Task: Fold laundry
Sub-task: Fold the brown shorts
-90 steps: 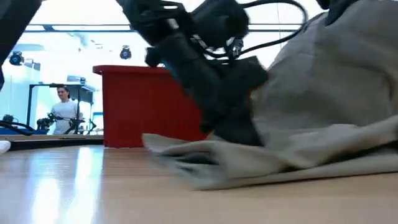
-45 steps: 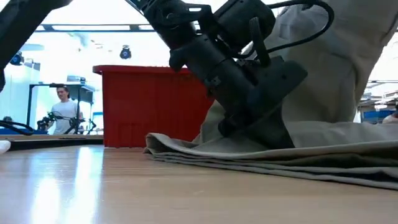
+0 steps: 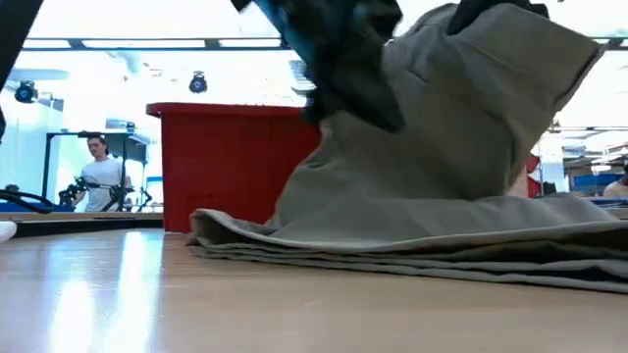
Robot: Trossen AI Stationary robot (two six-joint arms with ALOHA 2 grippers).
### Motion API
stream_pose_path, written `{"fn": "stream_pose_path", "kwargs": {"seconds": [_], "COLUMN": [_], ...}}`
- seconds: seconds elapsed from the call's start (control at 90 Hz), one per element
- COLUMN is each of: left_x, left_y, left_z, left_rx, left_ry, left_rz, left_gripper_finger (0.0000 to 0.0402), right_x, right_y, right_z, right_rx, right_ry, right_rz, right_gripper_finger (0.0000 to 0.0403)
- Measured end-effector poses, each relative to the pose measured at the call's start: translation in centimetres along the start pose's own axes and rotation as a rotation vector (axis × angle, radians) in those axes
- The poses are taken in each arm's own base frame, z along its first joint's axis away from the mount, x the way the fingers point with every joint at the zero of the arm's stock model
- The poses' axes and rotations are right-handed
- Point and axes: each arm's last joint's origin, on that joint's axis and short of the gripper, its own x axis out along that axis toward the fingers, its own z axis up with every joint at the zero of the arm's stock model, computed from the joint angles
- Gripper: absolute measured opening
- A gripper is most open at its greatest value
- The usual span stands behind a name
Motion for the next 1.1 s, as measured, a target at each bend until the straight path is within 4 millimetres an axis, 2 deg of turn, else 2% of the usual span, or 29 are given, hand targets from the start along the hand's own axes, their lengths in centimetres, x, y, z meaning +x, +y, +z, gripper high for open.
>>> {"fn": "stream_pose_path", "kwargs": {"seconds": [0.111,0.3,0.422,0.511,0.589,0.656,0.833,0.933,1.011,1.1], "left_x": [-2.8,-8.3,-9.7,-10.4,-10.7,-10.8,-11.2,-11.3,-11.3,-11.3], "left_y": [0.3,1.0,1.3,1.5,2.2,2.9,4.2,4.9,5.0,4.7], "left_z": [-0.2,-0.6,-0.1,0.5,0.7,1.0,1.8,2.0,2.3,2.9], "left_rx": [0.003,0.067,0.134,0.172,0.191,0.189,0.164,0.154,0.165,0.195], "left_ry": [0.015,-0.005,-0.052,-0.102,-0.107,-0.113,-0.108,-0.103,-0.126,-0.175], "left_rz": [0.05,0.262,0.279,0.276,0.298,0.295,0.151,0.115,0.097,0.035], "left_gripper_finger": [0.0,0.0,0.0001,0.0019,0.0057,0.0106,0.0279,0.0361,0.0391,0.0387], "right_x": [1.0,2.8,3.0,3.0,2.9,2.8,2.6,2.7,2.7,2.7], "right_y": [0.8,1.9,2.6,3.1,3.3,3.4,3.0,3.0,3.0,3.0], "right_z": [0.2,0.2,0.6,0.9,1.0,0.9,0.8,0.8,0.8,0.8], "right_rx": [-0.028,-0.054,-0.076,-0.117,-0.168,-0.212,-0.294,-0.337,-0.365,-0.392], "right_ry": [0.012,0.036,0.036,0.03,0.02,0.001,0.007,0.002,0.002,-0.001], "right_rz": [-0.019,-0.055,-0.054,-0.045,-0.043,-0.059,-0.102,-0.109,-0.11,-0.115], "right_gripper_finger": [0.0003,0.0015,0.0008,0.0008,0.0008,0.0008,0.0008,0.0008,0.0008,0.0008]}}
